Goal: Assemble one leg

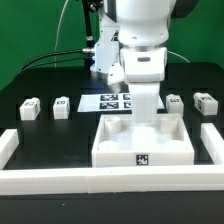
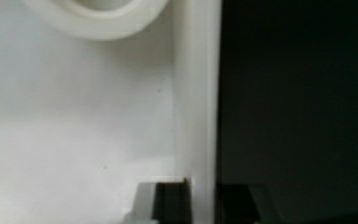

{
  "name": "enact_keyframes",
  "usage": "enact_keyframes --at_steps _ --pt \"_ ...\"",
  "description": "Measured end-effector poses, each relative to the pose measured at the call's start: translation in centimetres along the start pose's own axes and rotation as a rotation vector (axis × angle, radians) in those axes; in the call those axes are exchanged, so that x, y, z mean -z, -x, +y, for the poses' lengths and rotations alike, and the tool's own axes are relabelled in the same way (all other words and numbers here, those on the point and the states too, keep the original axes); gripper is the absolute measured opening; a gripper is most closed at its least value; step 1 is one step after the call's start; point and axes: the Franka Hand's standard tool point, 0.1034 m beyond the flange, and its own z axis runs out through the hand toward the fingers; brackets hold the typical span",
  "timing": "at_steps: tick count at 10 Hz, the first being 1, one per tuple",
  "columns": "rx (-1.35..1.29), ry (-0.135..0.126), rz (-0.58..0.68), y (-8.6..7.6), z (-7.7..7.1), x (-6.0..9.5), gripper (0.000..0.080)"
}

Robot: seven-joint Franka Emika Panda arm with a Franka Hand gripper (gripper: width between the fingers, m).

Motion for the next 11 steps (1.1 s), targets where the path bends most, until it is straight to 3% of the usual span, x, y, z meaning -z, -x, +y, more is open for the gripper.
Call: enact_keyframes --at_steps 3,9,11 --pt "0.012 0.016 0.01 -1.9 1.2 0.2 0.0061" --pt "-0.001 0.023 0.015 -2.3 1.7 0.3 0.0069" --pt "-0.001 0.023 0.015 -2.3 1.7 0.3 0.0428"
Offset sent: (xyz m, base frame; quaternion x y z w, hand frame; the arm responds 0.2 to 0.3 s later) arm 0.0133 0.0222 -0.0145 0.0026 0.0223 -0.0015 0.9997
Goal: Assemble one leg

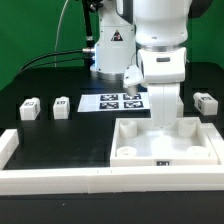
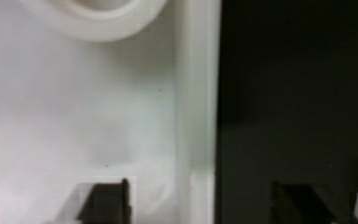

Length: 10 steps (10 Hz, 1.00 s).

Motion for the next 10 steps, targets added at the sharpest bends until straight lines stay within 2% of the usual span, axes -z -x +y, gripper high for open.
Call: enact_keyframes --at_steps 1,2,3,7,10 --pt "0.0 0.0 0.0 0.0 0.0 0.0 0.056" --pt "0.0 0.0 0.0 0.0 0.0 0.0 0.056" --pt "0.0 0.0 0.0 0.0 0.0 0.0 0.0631" --pt "-0.004 0.001 -0.001 0.0 -0.1 0.2 0.0649" --pt "-0.057 0.023 -0.013 0.2 -1.2 2.3 0.0649"
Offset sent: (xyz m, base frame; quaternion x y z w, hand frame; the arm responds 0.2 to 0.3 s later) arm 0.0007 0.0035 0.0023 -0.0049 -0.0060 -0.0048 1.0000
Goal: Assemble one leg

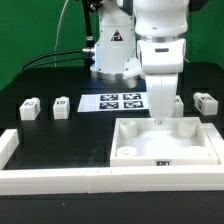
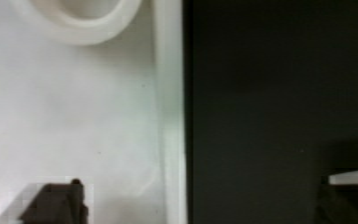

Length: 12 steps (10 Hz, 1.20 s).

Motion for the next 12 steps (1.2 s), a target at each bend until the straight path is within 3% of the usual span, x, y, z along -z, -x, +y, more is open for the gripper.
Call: enact_keyframes --at_steps 2,5,8,12 --pt "-0.059 0.035 -0.004 0.5 -1.2 1.8 0.0649" --pt "-0.076 0.03 -0.004 0.6 -1.4 1.6 0.0649" --pt "-0.338 0.029 0.002 0.5 -1.4 1.5 0.0649" --pt "-0.972 0.011 0.065 1.0 -3.0 0.6 0.0649"
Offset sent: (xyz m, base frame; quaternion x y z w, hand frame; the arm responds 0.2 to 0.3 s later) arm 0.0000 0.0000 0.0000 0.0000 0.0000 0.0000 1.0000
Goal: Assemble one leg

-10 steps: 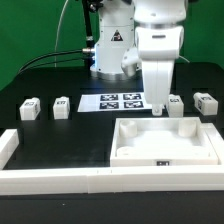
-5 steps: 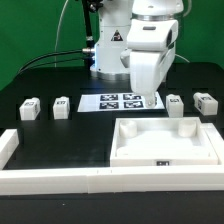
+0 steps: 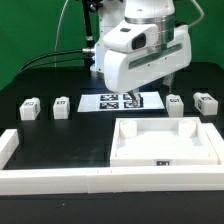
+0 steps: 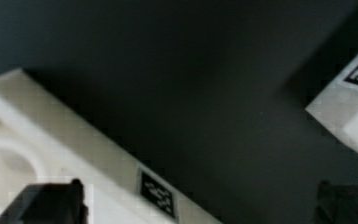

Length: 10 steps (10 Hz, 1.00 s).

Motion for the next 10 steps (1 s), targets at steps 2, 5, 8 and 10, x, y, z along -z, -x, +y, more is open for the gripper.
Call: enact_keyframes --at_steps 2,5,8,10 --pt "-0.269 -0.009 -0.01 0.4 -1.7 -0.2 0.0649" --pt "-0.359 -0.009 -0.019 0.3 -5.5 -0.8 0.0649" --pt "-0.386 -0.009 -0.022 -0.8 -10.2 -1.0 0.0649" --pt "-0.392 -0.009 -0.013 -1.7 -12.2 -0.9 0.0649"
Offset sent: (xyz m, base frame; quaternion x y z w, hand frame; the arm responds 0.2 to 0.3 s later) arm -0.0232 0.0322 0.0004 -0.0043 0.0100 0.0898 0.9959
